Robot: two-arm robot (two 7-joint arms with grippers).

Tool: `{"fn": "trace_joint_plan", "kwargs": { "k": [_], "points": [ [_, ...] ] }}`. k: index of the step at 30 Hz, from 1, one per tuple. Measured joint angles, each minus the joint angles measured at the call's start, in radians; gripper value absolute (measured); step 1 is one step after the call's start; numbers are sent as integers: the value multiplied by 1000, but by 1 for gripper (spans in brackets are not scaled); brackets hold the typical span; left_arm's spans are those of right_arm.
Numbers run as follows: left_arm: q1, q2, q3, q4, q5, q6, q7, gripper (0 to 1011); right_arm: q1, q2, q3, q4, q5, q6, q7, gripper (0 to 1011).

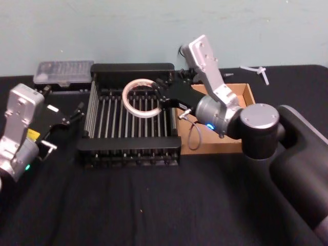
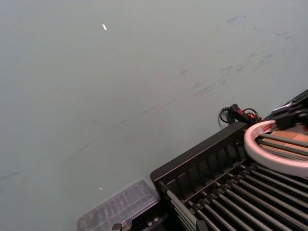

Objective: Pick up the white tape and place it into the black box , Pick up the silver tape and place it into the brown box.

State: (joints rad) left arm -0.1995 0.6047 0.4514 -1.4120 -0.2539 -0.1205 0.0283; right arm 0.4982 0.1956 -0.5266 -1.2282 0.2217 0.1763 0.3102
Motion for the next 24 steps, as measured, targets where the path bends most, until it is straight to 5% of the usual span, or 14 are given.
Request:
{"fn": "trace_joint_plan", "kwargs": {
  "k": [10, 24],
  "points": [
    [0, 0, 0, 0, 0, 0, 0, 1001, 51, -75, 0, 148, -44, -28, -19, 94],
    [0, 0, 0, 0, 0, 0, 0, 1001, 54, -81, 1, 159, -53, -30, -22, 95]
  ]
}}
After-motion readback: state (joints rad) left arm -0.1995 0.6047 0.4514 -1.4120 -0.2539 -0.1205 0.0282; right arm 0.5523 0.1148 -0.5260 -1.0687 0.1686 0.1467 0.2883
